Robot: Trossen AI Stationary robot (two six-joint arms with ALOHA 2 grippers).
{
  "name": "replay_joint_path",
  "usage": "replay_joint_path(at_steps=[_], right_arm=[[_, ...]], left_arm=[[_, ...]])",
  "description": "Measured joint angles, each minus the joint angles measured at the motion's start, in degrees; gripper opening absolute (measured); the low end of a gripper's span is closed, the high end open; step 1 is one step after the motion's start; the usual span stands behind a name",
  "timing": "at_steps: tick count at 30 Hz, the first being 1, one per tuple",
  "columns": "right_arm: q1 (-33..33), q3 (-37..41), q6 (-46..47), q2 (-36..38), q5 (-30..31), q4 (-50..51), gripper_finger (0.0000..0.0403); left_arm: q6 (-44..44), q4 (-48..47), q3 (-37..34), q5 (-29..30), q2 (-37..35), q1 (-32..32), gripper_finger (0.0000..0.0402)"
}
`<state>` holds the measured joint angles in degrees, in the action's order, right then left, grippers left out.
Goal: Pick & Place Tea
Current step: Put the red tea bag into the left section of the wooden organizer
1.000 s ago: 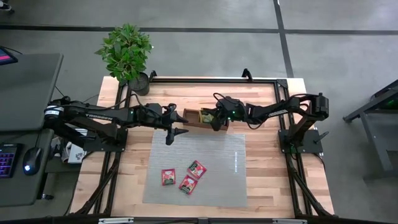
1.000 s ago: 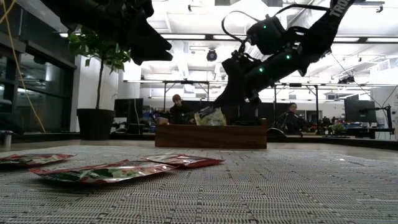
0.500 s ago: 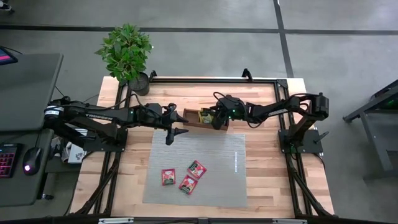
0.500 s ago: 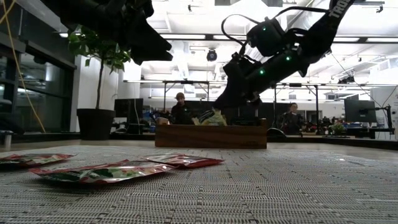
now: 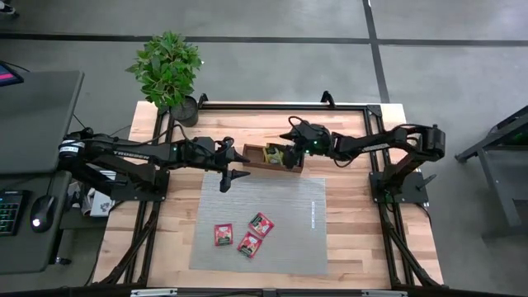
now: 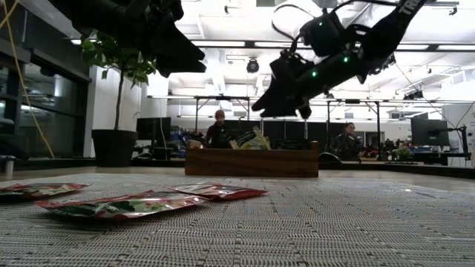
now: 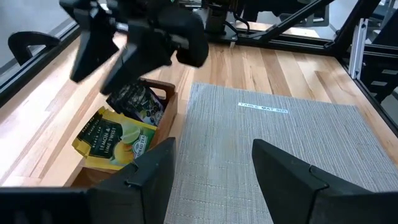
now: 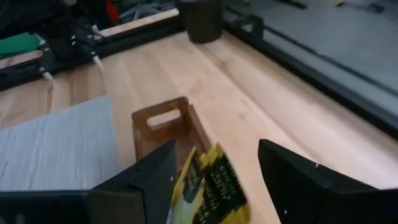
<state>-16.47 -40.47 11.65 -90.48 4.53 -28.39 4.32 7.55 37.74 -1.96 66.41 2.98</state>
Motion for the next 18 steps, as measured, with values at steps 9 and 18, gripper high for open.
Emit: replay_joint_path(at_steps=[9, 18], right_arm=[[1.39, -0.02, -1.69, 9.96, 0.63, 2.87, 0.0195], [10.14, -0.02, -6.61, 16.04, 7.27, 6.48, 0.0165]], left_arm=[[-0.65, -0.05, 0.0, -0.06, 0.0, 0.0, 0.0211], [-2.58, -0.45, 0.0, -0.12, 0.0, 0.0, 0.0211]])
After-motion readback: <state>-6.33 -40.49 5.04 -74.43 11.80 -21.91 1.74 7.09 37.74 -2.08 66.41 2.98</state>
